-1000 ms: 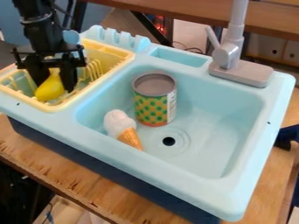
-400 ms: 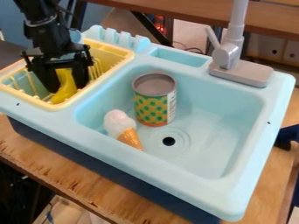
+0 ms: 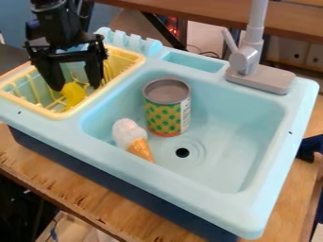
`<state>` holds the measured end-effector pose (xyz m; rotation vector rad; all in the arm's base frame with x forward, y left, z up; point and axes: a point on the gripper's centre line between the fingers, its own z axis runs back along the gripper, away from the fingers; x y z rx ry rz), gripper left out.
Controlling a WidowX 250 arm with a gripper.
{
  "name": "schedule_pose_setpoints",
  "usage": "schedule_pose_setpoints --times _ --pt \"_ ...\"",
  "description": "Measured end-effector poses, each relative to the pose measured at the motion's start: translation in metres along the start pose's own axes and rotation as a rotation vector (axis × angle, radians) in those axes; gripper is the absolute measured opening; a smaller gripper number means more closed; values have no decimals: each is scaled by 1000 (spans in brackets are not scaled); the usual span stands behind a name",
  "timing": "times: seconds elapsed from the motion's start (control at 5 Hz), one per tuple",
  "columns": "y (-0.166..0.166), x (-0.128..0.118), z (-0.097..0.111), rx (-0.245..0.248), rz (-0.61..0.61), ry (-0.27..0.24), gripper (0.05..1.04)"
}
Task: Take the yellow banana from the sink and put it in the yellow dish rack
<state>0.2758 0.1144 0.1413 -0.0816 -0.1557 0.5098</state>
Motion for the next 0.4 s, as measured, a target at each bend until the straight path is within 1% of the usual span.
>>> schedule_pose_setpoints --times 0.2,0.4 --pt "-21 -10 20 59 -63 45 1007" --pt "-49 -20 34 64 -158 66 1007"
